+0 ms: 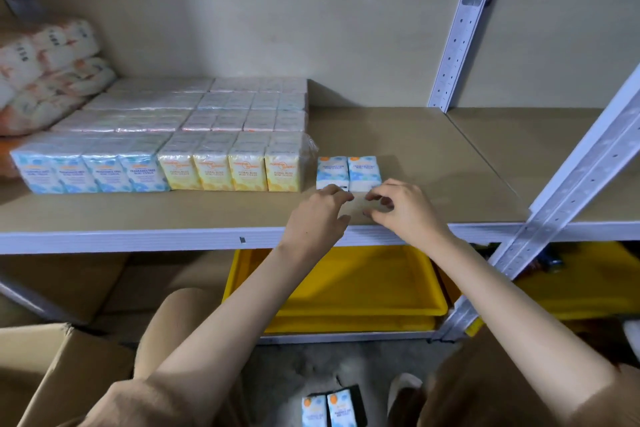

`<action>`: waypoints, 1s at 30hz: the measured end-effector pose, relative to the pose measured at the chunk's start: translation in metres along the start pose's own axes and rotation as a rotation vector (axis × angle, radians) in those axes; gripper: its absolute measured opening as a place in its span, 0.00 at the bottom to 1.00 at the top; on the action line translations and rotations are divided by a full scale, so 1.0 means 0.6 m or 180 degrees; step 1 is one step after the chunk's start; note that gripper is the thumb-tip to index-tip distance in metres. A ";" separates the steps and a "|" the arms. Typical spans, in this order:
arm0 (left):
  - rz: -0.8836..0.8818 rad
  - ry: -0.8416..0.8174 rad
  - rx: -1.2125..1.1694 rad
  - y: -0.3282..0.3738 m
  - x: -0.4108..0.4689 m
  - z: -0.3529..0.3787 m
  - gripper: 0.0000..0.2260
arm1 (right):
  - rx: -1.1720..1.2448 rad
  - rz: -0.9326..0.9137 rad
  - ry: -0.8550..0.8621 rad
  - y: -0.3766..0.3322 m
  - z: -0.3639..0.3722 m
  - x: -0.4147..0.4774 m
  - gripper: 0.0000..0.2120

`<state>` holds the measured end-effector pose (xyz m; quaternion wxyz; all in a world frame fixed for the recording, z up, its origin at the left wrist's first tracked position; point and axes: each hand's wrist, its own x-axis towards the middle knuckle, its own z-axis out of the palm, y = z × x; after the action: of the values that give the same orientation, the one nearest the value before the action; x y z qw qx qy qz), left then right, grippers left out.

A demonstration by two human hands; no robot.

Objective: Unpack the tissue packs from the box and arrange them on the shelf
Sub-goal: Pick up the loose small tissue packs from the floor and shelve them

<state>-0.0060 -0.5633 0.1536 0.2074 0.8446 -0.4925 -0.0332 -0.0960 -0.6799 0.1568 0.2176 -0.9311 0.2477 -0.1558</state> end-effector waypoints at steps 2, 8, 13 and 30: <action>0.0013 -0.0083 -0.0183 0.008 -0.044 0.009 0.16 | 0.0158 -0.0042 -0.0051 -0.010 0.011 -0.051 0.13; -0.0275 -0.0600 -0.0159 -0.026 -0.158 0.098 0.15 | 0.0177 0.0253 -0.0699 0.003 0.107 -0.163 0.15; -0.0853 -0.1514 0.0271 -0.094 -0.179 0.212 0.16 | 0.0045 0.0932 -0.1363 0.052 0.230 -0.181 0.15; -0.2985 -0.2484 -0.0707 -0.359 -0.285 0.649 0.15 | 0.0416 0.2581 -0.2501 0.233 0.553 -0.243 0.11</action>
<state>-0.0190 -0.4499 -0.3090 0.0621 0.8701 -0.1021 -0.4782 -0.1398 -0.6030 -0.2216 0.3930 -0.7341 0.4757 0.2834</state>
